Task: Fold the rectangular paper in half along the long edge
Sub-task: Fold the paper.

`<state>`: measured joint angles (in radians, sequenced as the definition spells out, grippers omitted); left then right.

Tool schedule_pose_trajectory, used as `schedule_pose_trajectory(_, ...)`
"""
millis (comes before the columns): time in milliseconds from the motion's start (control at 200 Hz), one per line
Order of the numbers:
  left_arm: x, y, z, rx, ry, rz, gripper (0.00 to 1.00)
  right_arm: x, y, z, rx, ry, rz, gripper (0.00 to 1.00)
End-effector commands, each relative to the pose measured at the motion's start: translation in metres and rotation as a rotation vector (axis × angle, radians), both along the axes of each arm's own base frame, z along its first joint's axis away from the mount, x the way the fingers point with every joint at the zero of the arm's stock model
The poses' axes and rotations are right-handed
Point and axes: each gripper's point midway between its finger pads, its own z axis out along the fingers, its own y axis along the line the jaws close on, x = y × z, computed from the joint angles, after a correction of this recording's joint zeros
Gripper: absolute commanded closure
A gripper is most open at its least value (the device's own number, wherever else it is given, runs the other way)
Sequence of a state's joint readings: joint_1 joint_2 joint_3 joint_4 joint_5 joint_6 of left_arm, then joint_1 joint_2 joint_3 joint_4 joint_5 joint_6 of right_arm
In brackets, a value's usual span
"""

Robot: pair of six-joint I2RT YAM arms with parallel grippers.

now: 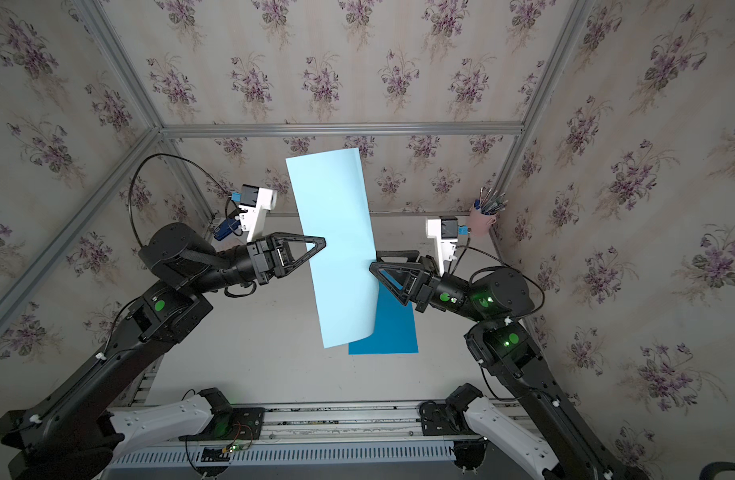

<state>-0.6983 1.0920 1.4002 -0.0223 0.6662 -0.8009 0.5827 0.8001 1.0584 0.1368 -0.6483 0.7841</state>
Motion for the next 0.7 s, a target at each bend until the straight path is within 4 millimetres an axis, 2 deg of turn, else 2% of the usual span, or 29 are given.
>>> schedule_pose_trajectory(0,0.001,0.002,-0.002,0.007,-0.02,0.02,1.0,0.006,0.003,-0.006,-0.027,0.002,-0.03,0.42)
schedule_pose_trajectory(75,0.002,0.001,-0.002,0.007,-0.02,0.018,1.0,0.006,0.01,-0.011,-0.041,0.007,-0.026,0.43)
schedule_pose_trajectory(135,0.003,0.0,-0.003,0.007,-0.019,0.018,1.0,0.003,0.017,-0.013,-0.054,0.008,-0.01,0.47)
schedule_pose_trajectory(240,0.005,-0.001,-0.005,0.015,-0.018,0.026,1.0,-0.003,0.025,-0.013,-0.07,0.002,0.016,0.62)
schedule_pose_trajectory(275,0.006,-0.001,-0.007,0.019,-0.019,0.03,1.0,-0.006,0.025,-0.012,-0.071,-0.002,0.026,0.7)
schedule_pose_trajectory(460,0.007,0.002,-0.01,0.033,-0.022,0.053,1.0,-0.019,0.016,-0.005,-0.082,-0.018,0.026,1.0)
schedule_pose_trajectory(634,0.004,0.005,-0.006,0.025,-0.032,0.055,1.0,-0.023,0.014,-0.009,-0.105,-0.008,0.036,1.0)
schedule_pose_trajectory(694,0.004,0.005,-0.005,0.023,-0.034,0.054,1.0,-0.024,0.016,-0.011,-0.112,0.0,0.055,0.74)
